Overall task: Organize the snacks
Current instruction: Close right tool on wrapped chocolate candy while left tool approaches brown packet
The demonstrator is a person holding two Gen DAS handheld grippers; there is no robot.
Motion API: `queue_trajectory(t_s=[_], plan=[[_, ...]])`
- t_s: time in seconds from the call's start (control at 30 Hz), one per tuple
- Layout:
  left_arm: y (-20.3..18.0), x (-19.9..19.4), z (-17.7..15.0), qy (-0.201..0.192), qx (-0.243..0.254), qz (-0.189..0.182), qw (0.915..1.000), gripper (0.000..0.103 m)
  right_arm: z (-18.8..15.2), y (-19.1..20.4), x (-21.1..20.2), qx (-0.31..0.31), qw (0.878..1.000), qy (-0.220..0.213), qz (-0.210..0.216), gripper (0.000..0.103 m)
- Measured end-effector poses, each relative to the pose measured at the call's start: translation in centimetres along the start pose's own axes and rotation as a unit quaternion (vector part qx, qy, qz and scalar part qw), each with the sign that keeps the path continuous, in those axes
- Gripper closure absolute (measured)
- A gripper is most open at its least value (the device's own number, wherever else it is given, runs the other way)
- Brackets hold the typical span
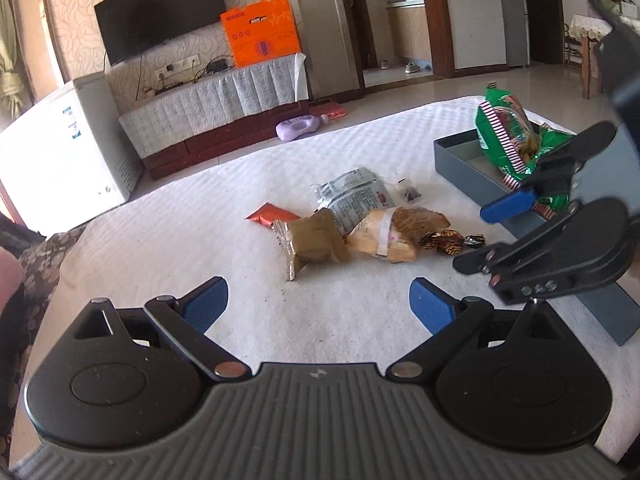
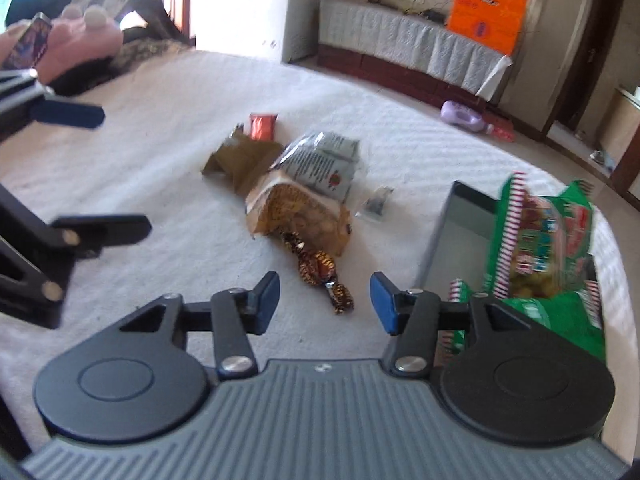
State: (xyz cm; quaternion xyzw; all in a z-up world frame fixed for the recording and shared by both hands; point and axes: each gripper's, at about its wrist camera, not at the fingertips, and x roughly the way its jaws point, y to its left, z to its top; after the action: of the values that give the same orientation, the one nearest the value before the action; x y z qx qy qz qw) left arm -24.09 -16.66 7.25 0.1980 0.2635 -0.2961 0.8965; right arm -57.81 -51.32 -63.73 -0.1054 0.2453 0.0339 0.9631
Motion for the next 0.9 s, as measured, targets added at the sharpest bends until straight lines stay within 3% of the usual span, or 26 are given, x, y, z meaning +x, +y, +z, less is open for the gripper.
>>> queue_trajectory(t_s=[0.2,0.3,0.33,0.67,0.8,0.9], plan=[[1.2,1.0,0.0,0.015,-0.027,0.011,0.9995,0.004,1.4,-0.2,1.9,0.014,1.0,0.014,0.002,0.052],[2.1,1.3,-0.2,0.021,-0.045,0.021,0.9986,0.004,1.6,-1.3,2.3,0.062,0.997,0.019,0.034,0.073],[2.3,1.4,-0.3,0.023,-0.051,0.024,0.9982,0.004,1.5,-1.2,2.3,0.062,0.997,0.021,0.033,0.076],[2.4,3.7,1.0,0.004,-0.077,0.06,0.9952,0.004,-1.4,0.9,-1.7,0.049,0.997,0.059,0.027,0.076],[2.6,5.9,1.7,0.01,-0.114,0.042,0.9925,0.004,-2.4,1.7,-3.0,0.04,0.997,0.069,0.016,0.076],[2.6,7.6,2.0,0.014,-0.123,0.048,0.9911,0.005,-3.0,2.3,-3.6,0.034,0.997,0.069,0.008,0.076]])
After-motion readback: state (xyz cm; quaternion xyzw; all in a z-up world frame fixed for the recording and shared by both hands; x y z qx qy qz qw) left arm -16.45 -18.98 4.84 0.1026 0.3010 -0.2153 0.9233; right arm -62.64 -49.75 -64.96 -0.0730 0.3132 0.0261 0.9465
